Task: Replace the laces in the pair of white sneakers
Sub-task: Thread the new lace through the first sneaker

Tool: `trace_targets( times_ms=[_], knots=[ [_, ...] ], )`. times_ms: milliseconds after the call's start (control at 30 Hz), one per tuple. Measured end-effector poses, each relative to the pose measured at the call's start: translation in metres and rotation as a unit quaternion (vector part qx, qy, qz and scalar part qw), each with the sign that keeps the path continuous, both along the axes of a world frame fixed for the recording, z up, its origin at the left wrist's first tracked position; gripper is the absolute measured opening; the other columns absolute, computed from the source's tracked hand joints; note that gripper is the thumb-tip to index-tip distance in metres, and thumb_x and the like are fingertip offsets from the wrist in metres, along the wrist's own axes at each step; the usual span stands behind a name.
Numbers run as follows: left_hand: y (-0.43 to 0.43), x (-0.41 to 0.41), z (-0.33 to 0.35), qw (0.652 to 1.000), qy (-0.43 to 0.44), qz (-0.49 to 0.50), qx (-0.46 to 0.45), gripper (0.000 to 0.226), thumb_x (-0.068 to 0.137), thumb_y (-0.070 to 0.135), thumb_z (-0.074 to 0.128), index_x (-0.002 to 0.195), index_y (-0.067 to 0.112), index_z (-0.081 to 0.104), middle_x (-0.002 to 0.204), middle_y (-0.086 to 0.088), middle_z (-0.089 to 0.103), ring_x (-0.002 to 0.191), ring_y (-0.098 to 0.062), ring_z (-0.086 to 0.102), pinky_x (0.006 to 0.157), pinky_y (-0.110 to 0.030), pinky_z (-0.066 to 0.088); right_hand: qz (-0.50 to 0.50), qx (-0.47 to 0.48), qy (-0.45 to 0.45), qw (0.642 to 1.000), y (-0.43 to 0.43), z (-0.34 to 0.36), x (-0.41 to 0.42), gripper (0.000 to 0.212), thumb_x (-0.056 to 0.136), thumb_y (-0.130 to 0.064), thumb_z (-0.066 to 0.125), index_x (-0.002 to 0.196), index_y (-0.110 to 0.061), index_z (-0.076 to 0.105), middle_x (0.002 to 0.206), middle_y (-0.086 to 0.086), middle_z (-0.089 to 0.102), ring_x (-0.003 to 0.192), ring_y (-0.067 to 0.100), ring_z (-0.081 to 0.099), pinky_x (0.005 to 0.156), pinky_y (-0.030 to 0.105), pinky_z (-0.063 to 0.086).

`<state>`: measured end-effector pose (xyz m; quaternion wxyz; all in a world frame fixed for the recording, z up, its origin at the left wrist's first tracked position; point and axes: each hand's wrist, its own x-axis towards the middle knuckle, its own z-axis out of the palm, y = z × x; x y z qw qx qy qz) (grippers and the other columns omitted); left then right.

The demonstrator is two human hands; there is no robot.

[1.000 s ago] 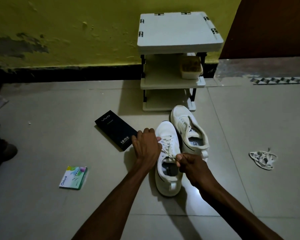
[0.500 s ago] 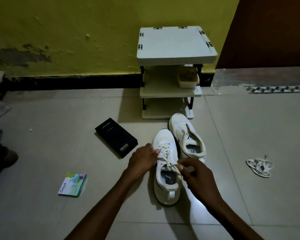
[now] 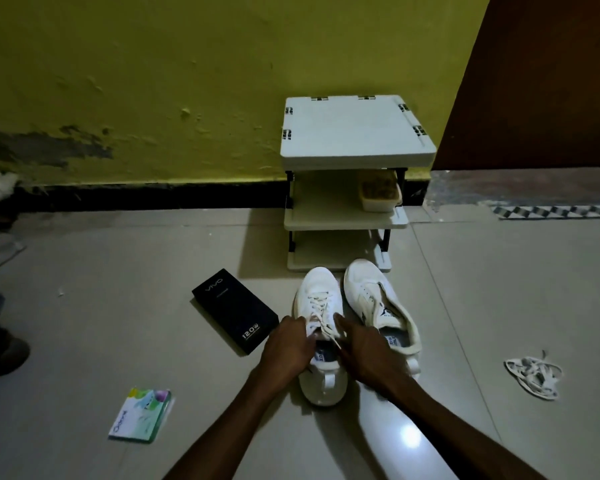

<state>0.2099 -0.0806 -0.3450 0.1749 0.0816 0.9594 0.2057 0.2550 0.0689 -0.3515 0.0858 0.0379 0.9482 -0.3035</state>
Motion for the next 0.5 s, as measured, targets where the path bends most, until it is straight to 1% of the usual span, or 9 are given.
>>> trace_targets(
  times_ms=[100,267,300,333,367,400,433,467,500],
  knots=[
    [0.002,-0.018,0.000,1.000,0.004,0.019,-0.002,0.039,0.100,0.035,0.043,0.128,0.010,0.054,0.127,-0.015,0.053,0.114,-0.030,0.055,0.093,-0.034,0.045,0.006,0.009,0.006,1.000,-0.003,0.001,-0.025,0.048,0.101,-0.029,0.045,0.146,-0.014,0.036,0.128,0.011,0.061,0.113,0.019,0.061,0.095,0.020,0.040],
    [-0.002,-0.038,0.003,1.000,0.006,0.020,-0.005,0.045,0.100,0.041,0.043,0.128,0.008,0.055,0.125,-0.015,0.054,0.112,-0.030,0.056,0.091,-0.032,0.045,0.002,0.022,-0.038,0.999,-0.007,0.002,-0.047,0.061,0.098,-0.028,0.051,0.152,-0.017,0.024,0.139,0.010,0.053,0.123,0.021,0.055,0.103,0.026,0.038],
    [-0.003,-0.038,0.004,1.000,0.004,0.020,-0.007,0.047,0.099,0.043,0.044,0.130,0.009,0.054,0.125,-0.015,0.053,0.112,-0.030,0.056,0.090,-0.033,0.045,-0.009,0.005,-0.037,0.999,-0.008,0.003,-0.047,0.058,0.098,-0.028,0.051,0.150,-0.016,0.028,0.137,0.011,0.056,0.120,0.021,0.057,0.102,0.028,0.042],
    [-0.004,-0.037,0.007,1.000,0.009,0.022,-0.012,0.048,0.099,0.043,0.046,0.133,0.010,0.052,0.127,-0.014,0.050,0.113,-0.030,0.056,0.091,-0.034,0.046,-0.029,-0.025,-0.025,0.999,-0.007,0.005,-0.045,0.053,0.098,-0.027,0.052,0.147,-0.014,0.036,0.129,0.011,0.061,0.112,0.021,0.062,0.096,0.028,0.047],
    [-0.005,-0.034,0.012,0.999,0.026,0.026,-0.021,0.049,0.098,0.043,0.047,0.137,0.012,0.047,0.131,-0.013,0.046,0.115,-0.029,0.054,0.092,-0.034,0.046,-0.049,-0.059,-0.001,0.997,-0.004,0.008,-0.042,0.045,0.097,-0.025,0.054,0.140,-0.013,0.045,0.119,0.009,0.066,0.100,0.019,0.066,0.086,0.026,0.053],
    [-0.003,-0.032,0.017,0.997,0.060,0.027,-0.034,0.050,0.098,0.041,0.049,0.140,0.014,0.043,0.134,-0.011,0.042,0.118,-0.028,0.051,0.093,-0.034,0.046,-0.067,-0.075,0.034,0.994,0.002,0.011,-0.038,0.038,0.096,-0.023,0.056,0.133,-0.015,0.053,0.108,0.005,0.069,0.089,0.014,0.067,0.075,0.019,0.053],
    [0.000,-0.029,0.023,0.993,0.109,0.025,-0.038,0.050,0.098,0.039,0.050,0.141,0.016,0.041,0.137,-0.009,0.039,0.120,-0.026,0.048,0.094,-0.034,0.045,-0.078,-0.062,0.073,0.992,0.009,0.015,-0.034,0.032,0.095,-0.022,0.057,0.127,-0.018,0.058,0.101,0.000,0.069,0.082,0.009,0.066,0.069,0.012,0.049],
    [0.004,-0.026,0.028,0.987,0.157,0.020,-0.017,0.047,0.098,0.036,0.049,0.140,0.017,0.042,0.138,-0.007,0.039,0.120,-0.024,0.047,0.096,-0.034,0.044,-0.090,-0.030,0.109,0.990,0.018,0.021,-0.030,0.028,0.093,-0.021,0.059,0.121,-0.021,0.063,0.099,-0.003,0.069,0.080,0.008,0.064,0.068,0.010,0.046],
    [0.011,-0.024,0.032,0.983,0.182,0.008,0.033,0.042,0.098,0.033,0.049,0.137,0.018,0.045,0.137,-0.006,0.041,0.119,-0.023,0.048,0.097,-0.034,0.044,-0.103,0.000,0.137,0.985,0.031,0.026,-0.024,0.026,0.091,-0.021,0.061,0.116,-0.024,0.065,0.100,-0.003,0.068,0.083,0.011,0.065,0.071,0.014,0.047]
  ],
)
